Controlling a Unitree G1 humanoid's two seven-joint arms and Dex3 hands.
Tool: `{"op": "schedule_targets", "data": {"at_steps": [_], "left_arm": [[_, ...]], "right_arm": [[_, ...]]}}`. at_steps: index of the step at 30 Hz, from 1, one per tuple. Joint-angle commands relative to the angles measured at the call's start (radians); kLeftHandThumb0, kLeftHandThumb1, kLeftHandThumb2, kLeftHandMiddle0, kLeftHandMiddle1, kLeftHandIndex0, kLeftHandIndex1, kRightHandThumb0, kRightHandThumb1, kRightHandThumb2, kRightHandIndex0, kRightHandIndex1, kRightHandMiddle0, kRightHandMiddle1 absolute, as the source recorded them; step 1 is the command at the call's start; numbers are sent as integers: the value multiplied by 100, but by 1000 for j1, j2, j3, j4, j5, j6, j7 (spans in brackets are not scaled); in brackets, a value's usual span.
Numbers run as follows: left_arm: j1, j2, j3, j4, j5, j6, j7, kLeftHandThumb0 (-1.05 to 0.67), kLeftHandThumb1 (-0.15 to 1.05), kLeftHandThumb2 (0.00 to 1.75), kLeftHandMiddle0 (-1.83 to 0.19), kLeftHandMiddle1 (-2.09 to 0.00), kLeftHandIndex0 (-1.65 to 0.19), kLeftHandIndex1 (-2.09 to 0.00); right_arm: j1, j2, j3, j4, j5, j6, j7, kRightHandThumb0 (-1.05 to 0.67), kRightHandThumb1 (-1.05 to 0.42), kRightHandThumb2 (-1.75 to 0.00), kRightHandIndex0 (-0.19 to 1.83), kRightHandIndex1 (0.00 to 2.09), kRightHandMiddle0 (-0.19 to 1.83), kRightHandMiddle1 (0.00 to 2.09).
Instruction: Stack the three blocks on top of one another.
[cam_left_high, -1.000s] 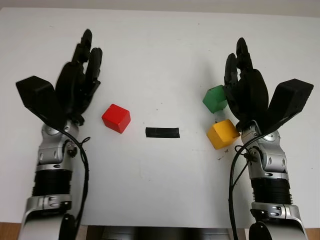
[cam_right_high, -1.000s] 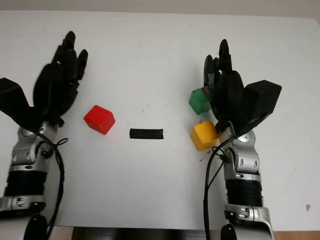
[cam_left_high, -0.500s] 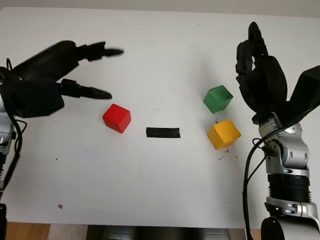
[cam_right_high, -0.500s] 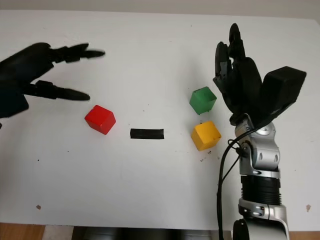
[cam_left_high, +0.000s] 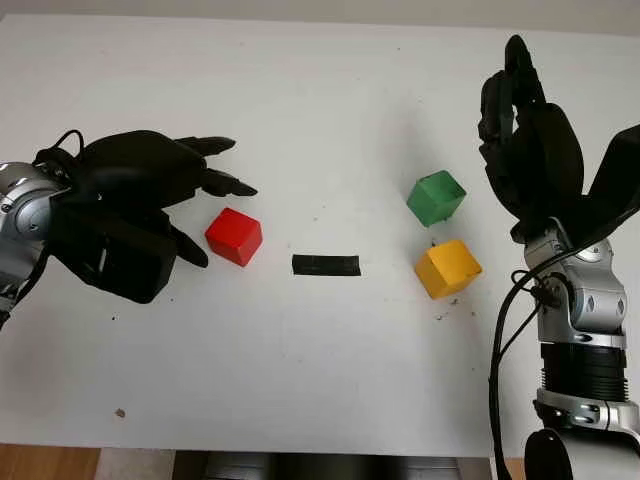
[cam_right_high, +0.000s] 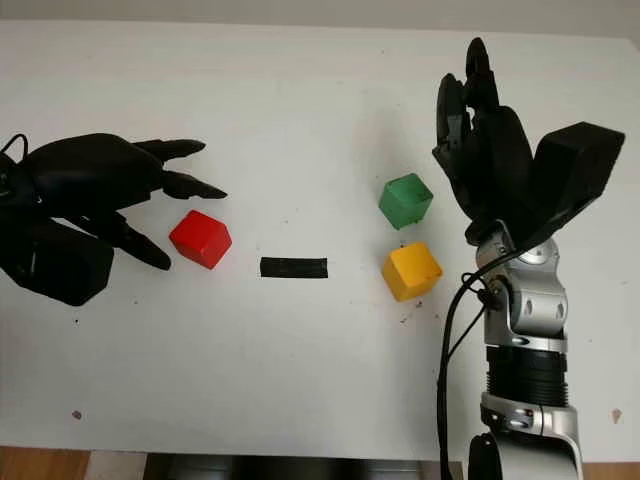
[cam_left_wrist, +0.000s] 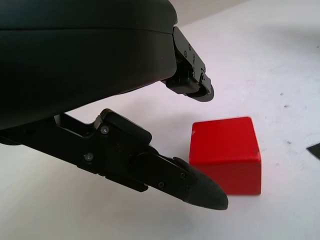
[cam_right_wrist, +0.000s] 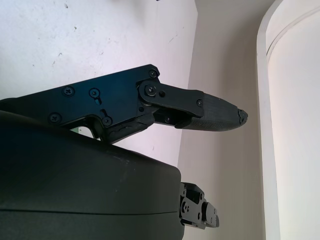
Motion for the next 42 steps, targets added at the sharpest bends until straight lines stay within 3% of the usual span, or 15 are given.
{"op": "schedule_targets", "data": {"at_steps": [1,11,12,13,14,16,20,25,35,42], "left_arm": [[20,-5,-9,1,6,-16,25,-77,92,6,3,-5,-42,-8],[29,-30,-26,70,45,-108,181,-71,96,6,3,-6,-47,-13],[29,-29,-29,71,56,-115,196,-69,97,6,3,-6,-43,-26],[29,-28,-32,73,69,-123,212,-66,98,6,2,-5,-23,-73],[28,-25,-36,75,86,-133,231,-65,98,6,2,-6,-14,-94],[28,-21,-39,81,107,-148,254,-63,98,5,0,-6,-8,-118],[32,-22,-43,101,120,-176,287,-60,97,5,-2,-6,-6,-141],[37,-18,-49,113,165,-193,337,-59,97,5,-6,-7,-8,-152],[35,-13,-64,116,227,-199,382,-60,99,6,-10,-7,-11,-146],[32,-29,-64,157,189,-236,404,-45,104,7,-15,-8,-19,-159]], "right_arm": [[-4,-1,2,-8,-3,-10,-3,-75,-105,-58,-19,0,-19,0],[-6,1,-3,-4,10,-10,0,-72,-105,-59,-19,0,-19,0],[-8,2,-2,-6,8,-8,-3,-73,-105,-59,-19,0,-19,0],[-9,2,-1,-5,6,-9,-4,-73,-105,-59,-19,0,-19,0],[-10,2,0,-4,4,-9,-5,-73,-105,-59,-19,0,-19,0],[-10,1,0,-6,3,-7,-7,-73,-105,-59,-19,0,-19,0],[-14,-1,1,0,6,-13,-1,-74,-105,-59,-19,0,-19,0],[-18,-3,1,6,4,-15,4,-74,-105,-59,-19,0,-19,0],[-21,-3,0,8,1,-18,2,-74,-105,-59,-19,0,-19,0],[-15,0,-2,7,8,-16,7,-74,-105,-58,-19,0,-19,0]]}}
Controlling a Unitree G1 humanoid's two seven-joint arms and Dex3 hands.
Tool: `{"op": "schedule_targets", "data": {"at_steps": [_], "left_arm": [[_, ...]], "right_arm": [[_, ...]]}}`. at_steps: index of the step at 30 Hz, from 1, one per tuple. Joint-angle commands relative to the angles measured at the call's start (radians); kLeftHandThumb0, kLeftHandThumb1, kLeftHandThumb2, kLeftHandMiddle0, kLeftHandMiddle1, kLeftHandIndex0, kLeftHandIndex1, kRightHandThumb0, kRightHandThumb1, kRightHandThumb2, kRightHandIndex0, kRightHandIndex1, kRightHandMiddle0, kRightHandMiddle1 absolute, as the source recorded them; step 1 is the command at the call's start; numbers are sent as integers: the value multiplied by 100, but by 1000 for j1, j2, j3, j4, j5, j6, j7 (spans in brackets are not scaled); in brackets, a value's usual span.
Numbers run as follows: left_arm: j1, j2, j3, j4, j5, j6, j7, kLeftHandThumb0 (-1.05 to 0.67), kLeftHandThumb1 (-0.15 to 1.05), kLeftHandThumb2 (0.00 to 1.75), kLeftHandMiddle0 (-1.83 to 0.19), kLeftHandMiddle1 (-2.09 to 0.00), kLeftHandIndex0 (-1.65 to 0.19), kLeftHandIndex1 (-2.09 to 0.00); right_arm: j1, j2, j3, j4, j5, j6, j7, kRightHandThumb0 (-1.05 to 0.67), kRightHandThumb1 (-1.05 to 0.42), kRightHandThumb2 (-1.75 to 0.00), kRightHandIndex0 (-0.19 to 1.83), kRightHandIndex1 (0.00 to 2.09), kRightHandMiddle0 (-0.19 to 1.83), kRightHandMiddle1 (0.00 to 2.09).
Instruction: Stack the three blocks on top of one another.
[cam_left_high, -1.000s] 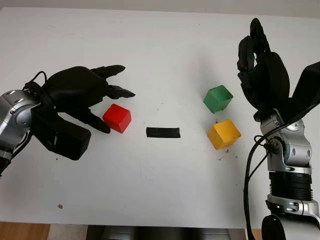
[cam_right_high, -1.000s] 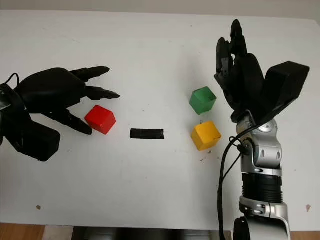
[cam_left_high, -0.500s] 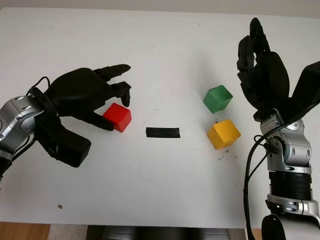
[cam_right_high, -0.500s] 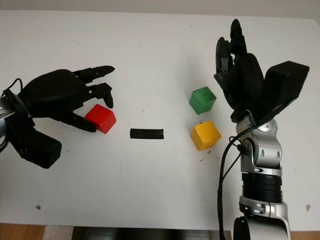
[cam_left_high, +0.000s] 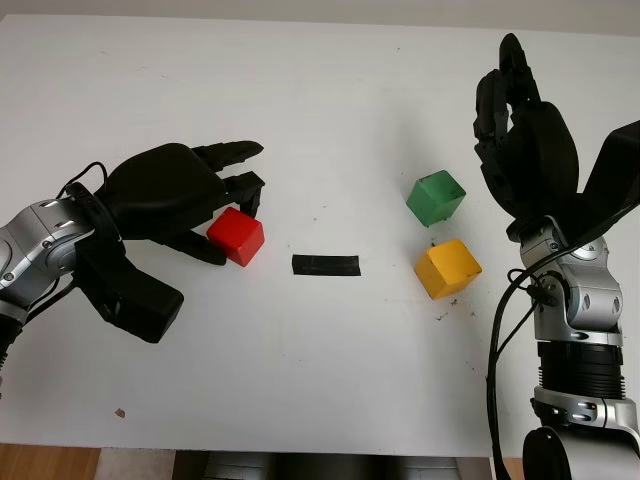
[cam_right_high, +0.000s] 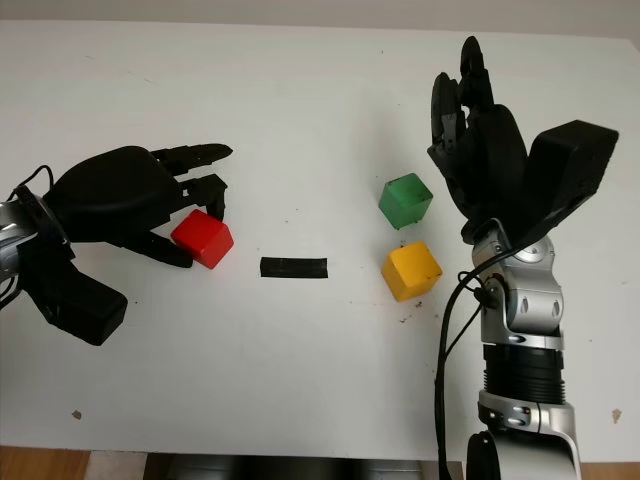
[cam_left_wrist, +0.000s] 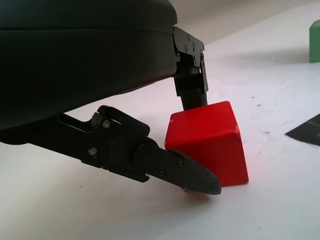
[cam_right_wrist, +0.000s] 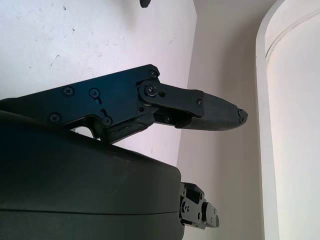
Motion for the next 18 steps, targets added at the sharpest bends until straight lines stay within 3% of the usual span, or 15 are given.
{"op": "schedule_targets", "data": {"at_steps": [1,3,6,9,12,18], "left_arm": [[12,-8,-4,19,-50,-13,-12,-45,105,8,-15,-8,-18,-159],[16,-31,11,42,-172,-16,-65,-43,105,10,-16,-8,-16,-159],[34,-75,43,40,-435,37,-205,-43,105,12,-19,-9,-17,-154],[51,-113,78,19,-620,89,-296,-43,105,12,-22,-9,-17,-152],[61,-147,107,-15,-693,142,-320,-44,105,14,-22,-8,-14,-157],[78,-160,136,-143,-721,298,-373,-43,105,16,-20,-7,-12,-161]], "right_arm": [[-6,-1,-6,-3,5,-9,1,-74,-105,-58,-19,0,-19,0],[-4,-1,-4,-9,4,-3,-2,-73,-105,-58,-19,0,-19,0],[2,-1,0,-19,2,0,-2,-72,-105,-59,-19,0,-19,0],[6,-2,3,-23,1,2,-2,-72,-105,-60,-19,0,-19,0],[10,-1,5,-27,0,4,-4,-72,-105,-60,-19,0,-19,0],[15,-1,13,-31,-4,5,-6,-72,-105,-60,-19,0,-19,0]]}}
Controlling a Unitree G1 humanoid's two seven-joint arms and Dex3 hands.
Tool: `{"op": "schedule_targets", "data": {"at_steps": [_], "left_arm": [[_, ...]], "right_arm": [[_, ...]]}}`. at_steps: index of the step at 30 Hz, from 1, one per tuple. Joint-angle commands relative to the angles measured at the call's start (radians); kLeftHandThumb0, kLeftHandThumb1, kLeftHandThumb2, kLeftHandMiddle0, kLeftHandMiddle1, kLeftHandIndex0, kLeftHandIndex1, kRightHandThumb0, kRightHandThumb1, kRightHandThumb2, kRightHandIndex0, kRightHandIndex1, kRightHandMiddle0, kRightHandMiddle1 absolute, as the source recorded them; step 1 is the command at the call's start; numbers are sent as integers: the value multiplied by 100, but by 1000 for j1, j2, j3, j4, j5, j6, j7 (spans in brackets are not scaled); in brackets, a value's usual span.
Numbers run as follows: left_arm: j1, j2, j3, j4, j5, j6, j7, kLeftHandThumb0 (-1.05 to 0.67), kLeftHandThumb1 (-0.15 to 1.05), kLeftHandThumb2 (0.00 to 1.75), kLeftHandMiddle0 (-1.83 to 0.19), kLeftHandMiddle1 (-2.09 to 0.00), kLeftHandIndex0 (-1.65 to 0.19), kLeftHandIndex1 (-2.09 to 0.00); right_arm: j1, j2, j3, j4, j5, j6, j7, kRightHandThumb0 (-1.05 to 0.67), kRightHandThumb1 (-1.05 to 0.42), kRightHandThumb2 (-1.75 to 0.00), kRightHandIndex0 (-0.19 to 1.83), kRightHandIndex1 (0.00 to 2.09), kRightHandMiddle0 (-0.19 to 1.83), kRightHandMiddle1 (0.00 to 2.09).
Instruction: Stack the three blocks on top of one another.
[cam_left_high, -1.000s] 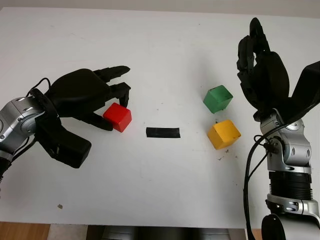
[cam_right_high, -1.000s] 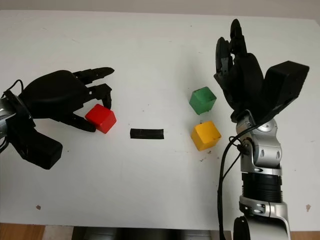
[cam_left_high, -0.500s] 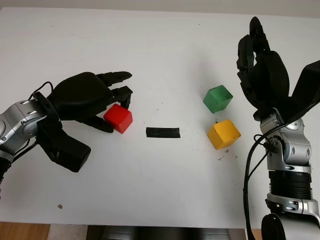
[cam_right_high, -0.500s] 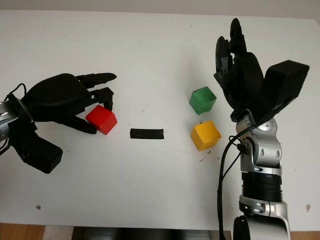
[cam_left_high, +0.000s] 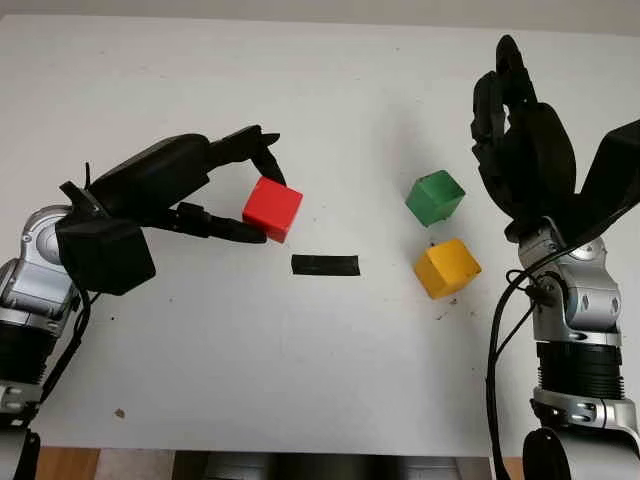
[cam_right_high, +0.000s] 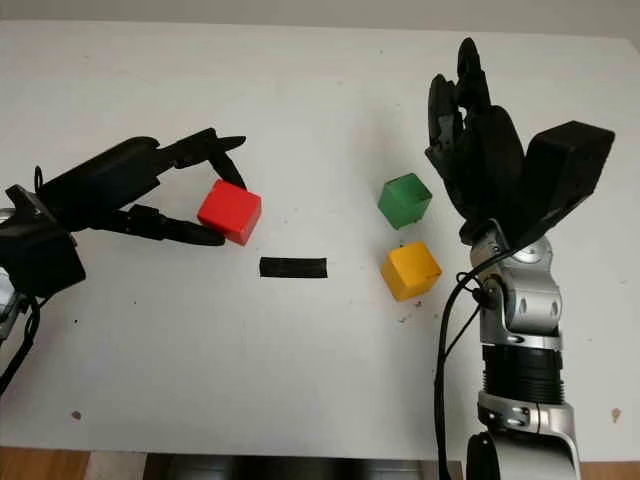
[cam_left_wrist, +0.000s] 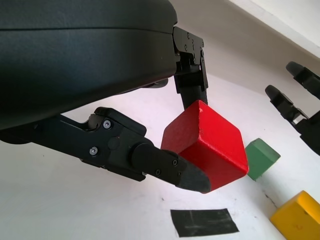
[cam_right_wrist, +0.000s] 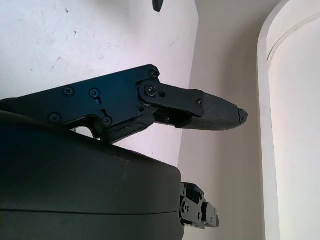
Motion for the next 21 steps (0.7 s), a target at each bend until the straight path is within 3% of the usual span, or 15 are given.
{"op": "schedule_targets", "data": {"at_steps": [1,5,7,11,17,21], "left_arm": [[2,-3,16,-39,-7,20,-15,-43,105,16,-21,-7,-12,-162],[-28,-15,2,-59,4,65,-56,-42,105,14,-21,-7,-12,-170],[-39,-33,-4,-66,1,92,-71,-43,105,12,-22,-7,-16,-164],[-14,-89,-15,-101,6,177,-65,-42,105,9,-21,-6,-19,-168],[77,-189,-35,-121,79,205,37,-43,105,12,-16,-4,-14,-172],[148,-244,-69,-158,223,214,180,-43,105,18,-10,-4,-7,-188]], "right_arm": [[12,-2,0,-23,-2,3,-2,-72,-105,-60,-19,0,-19,0],[14,4,4,-29,-1,3,-5,-71,-105,-61,-19,0,-19,0],[16,7,5,-33,-1,4,-9,-71,-105,-61,-19,0,-19,0],[26,3,10,-47,-8,8,-13,-72,-105,-61,-19,0,-19,0],[30,1,11,-50,-12,10,-11,-73,-105,-60,-19,0,-19,0],[27,5,10,-46,-14,7,-15,-72,-105,-59,-19,0,-19,0]]}}
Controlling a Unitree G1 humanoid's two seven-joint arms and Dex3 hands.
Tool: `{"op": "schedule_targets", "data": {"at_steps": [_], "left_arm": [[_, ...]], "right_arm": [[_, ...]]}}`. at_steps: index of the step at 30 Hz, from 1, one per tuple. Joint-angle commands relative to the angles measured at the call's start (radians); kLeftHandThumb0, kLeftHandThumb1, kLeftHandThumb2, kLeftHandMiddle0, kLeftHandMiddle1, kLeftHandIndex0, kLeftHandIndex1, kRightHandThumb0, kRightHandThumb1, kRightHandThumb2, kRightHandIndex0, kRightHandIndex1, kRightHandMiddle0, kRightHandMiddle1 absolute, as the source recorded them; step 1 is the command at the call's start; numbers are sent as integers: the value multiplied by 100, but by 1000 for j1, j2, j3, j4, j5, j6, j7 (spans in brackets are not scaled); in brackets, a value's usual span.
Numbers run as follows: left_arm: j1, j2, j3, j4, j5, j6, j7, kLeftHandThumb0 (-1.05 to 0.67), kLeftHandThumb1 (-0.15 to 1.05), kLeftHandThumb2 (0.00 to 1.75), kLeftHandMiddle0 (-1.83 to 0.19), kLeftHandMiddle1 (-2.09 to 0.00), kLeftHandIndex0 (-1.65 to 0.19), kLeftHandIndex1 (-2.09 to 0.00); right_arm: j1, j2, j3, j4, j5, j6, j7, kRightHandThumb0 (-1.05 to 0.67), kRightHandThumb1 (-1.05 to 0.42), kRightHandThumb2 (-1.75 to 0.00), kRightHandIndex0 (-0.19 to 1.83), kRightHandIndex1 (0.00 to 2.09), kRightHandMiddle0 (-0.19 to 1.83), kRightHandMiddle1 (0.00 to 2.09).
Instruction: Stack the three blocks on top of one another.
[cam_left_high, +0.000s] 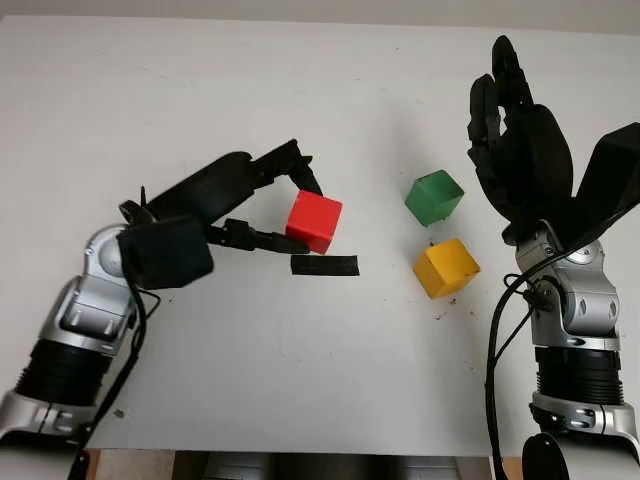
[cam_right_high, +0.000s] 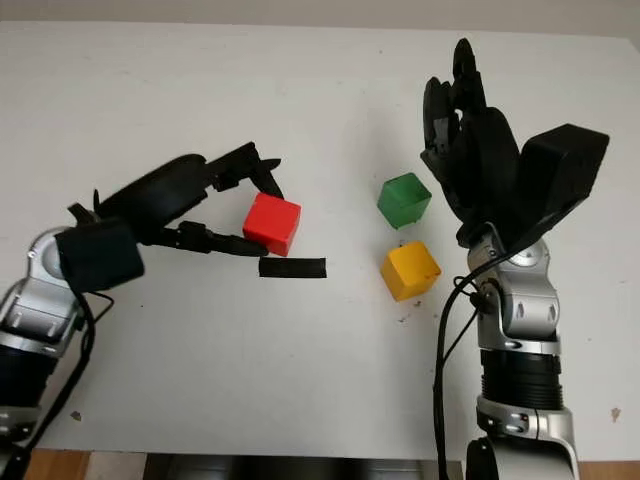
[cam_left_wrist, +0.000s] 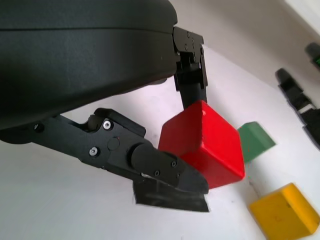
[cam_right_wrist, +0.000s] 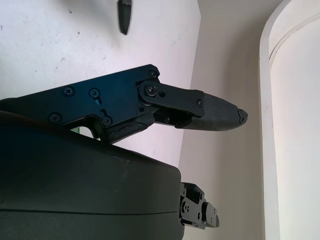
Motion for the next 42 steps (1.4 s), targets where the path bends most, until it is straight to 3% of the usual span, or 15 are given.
{"op": "schedule_targets", "data": {"at_steps": [1,10,18,30,33,34,37,38,40,41,42], "left_arm": [[38,-30,-18,-33,60,-9,72,-42,105,18,-10,-4,-5,-191],[126,-98,-53,-88,196,40,189,-35,105,25,-4,-4,8,-205],[178,-97,-64,-113,282,37,254,-33,105,23,-5,-6,11,-200],[184,-100,-75,-136,285,80,208,-38,105,28,-4,-5,12,-205],[177,-95,-77,-132,283,74,196,-41,105,29,-2,-5,12,-198],[175,-92,-78,-129,284,66,196,-41,105,28,-2,-5,12,-192],[169,-80,-87,-117,305,40,204,-49,105,24,5,-4,17,-136],[167,-75,-92,-115,314,36,201,-52,105,24,8,-4,16,-115],[162,-68,-99,-107,332,25,208,-58,105,22,15,-5,7,-53],[161,-68,-100,-103,336,21,211,-61,105,21,17,-4,5,-30],[161,-68,-100,-101,338,19,213,-61,105,21,18,-3,5,-21]], "right_arm": [[9,0,1,-16,-3,0,-2,-72,-105,-60,-19,0,-19,0],[9,3,-5,-26,3,8,-10,-71,-105,-59,-19,0,-19,0],[5,-2,-7,-27,4,15,-2,-70,-105,-57,-19,0,-19,0],[8,-3,-6,-47,-5,31,-9,-70,-105,-57,-19,0,-19,0],[8,-8,-4,-41,-10,24,-2,-70,-105,-58,-19,0,-19,0],[7,-8,-4,-42,-10,25,-2,-70,-105,-58,-19,0,-19,0],[7,-9,-4,-41,-8,26,4,-69,-105,-59,-19,0,-19,0],[7,-10,-3,-39,-10,24,7,-69,-105,-59,-19,0,-19,0],[9,-8,-4,-41,-11,28,4,-68,-105,-59,-19,0,-19,0],[10,-8,-4,-40,-11,26,6,-68,-105,-58,-19,0,-19,0],[10,-9,-4,-39,-11,25,8,-68,-105,-58,-19,0,-19,0]]}}
